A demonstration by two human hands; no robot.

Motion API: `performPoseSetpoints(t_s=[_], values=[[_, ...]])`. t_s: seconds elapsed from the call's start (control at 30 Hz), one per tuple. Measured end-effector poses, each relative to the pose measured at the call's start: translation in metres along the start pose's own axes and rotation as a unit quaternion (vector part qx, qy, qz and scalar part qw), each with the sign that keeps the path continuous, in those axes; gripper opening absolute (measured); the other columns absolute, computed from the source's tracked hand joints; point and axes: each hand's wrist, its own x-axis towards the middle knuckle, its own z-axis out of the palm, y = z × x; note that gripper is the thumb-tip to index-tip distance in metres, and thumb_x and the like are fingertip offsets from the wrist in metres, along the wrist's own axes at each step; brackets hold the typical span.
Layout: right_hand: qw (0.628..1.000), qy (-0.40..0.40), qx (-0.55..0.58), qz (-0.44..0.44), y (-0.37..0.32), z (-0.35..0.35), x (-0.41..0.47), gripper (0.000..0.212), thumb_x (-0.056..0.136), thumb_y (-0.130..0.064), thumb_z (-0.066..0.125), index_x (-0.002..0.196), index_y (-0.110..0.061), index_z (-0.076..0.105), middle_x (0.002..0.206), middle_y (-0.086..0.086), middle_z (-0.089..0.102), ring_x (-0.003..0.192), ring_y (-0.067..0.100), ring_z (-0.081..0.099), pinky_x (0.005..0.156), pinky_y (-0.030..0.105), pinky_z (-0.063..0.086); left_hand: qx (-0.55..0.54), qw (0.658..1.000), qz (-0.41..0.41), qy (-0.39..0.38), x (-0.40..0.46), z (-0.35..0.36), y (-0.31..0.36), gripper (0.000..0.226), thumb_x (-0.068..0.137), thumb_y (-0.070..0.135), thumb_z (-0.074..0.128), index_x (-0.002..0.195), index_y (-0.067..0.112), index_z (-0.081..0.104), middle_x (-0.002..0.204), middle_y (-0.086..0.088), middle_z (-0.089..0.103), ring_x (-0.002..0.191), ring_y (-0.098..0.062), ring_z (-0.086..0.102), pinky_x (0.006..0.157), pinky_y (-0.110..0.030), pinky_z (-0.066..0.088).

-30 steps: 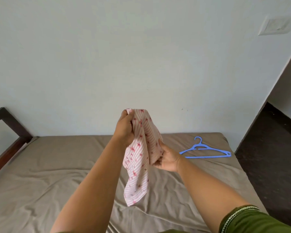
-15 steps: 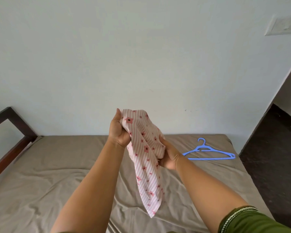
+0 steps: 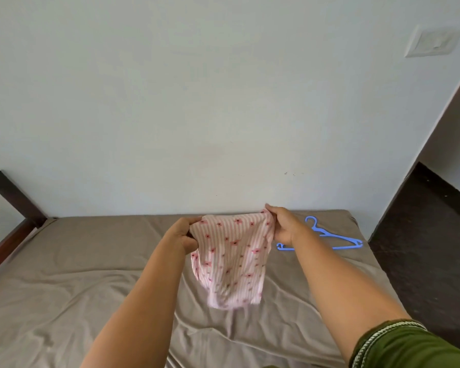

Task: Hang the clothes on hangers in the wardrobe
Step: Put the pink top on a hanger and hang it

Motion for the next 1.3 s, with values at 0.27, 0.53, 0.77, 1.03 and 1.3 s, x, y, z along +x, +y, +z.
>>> performPoseSetpoints(t_s=[0.27,0.53,0.77,1.03,1.3], values=[[0.991,-0.062,-0.05,-0.112,-0.033,0.005,-0.009,0.01,0.093,-0.015,0.059,0.083,-0.011,0.06,0.068,0.004,0.068,0.063,0.019,0.066,0.066,0.031,0.051,0.294,0.908,0.262,0.142,0.008,-0.011,0.028,0.027,0.094,0.028,0.061,0.111,0.013,0.046,0.094,-0.007,0.061,0.088,-0.025,0.061,0.083,-0.037,0.049],[0.931,0.049,-0.141,-0.333,-0.085,0.013,-0.036,0.046,0.078,-0.009,0.078,0.119,-0.018,0.059,0.085,-0.009,0.066,0.079,0.019,0.06,0.068,0.03,0.047,0.356,0.856,0.374,-0.027,-0.012,0.004,0.053,0.064,0.067,-0.002,0.084,0.121,0.018,0.057,0.109,-0.002,0.064,0.099,-0.02,0.062,0.083,-0.029,0.053],[0.936,-0.077,-0.213,-0.27,-0.087,0.0,-0.04,0.045,0.072,0.015,0.072,0.112,-0.008,0.068,0.089,0.005,0.065,0.082,0.013,0.063,0.072,0.021,0.055,0.437,0.835,0.334,-0.013,-0.016,0.003,0.077,0.035,0.073,0.005,0.081,0.105,0.011,0.068,0.089,-0.006,0.064,0.09,-0.024,0.061,0.085,-0.032,0.05],[0.781,0.072,-0.519,-0.341,-0.082,-0.009,-0.037,0.056,0.062,-0.021,0.09,0.114,-0.018,0.071,0.113,0.001,0.066,0.107,0.014,0.059,0.09,0.022,0.042,0.609,0.706,0.361,0.03,-0.021,0.016,0.072,0.039,0.077,-0.003,0.07,0.115,0.004,0.067,0.107,-0.007,0.063,0.103,-0.025,0.059,0.087,-0.031,0.046],[0.993,-0.008,-0.074,-0.093,-0.081,-0.003,-0.045,0.009,0.091,-0.007,0.061,0.082,-0.004,0.063,0.064,0.006,0.069,0.062,0.018,0.065,0.052,0.027,0.056,0.162,0.963,0.172,-0.133,-0.026,0.024,0.072,0.019,0.086,-0.005,0.06,0.104,-0.006,0.065,0.091,-0.013,0.07,0.079,-0.021,0.069,0.063,-0.027,0.058]])
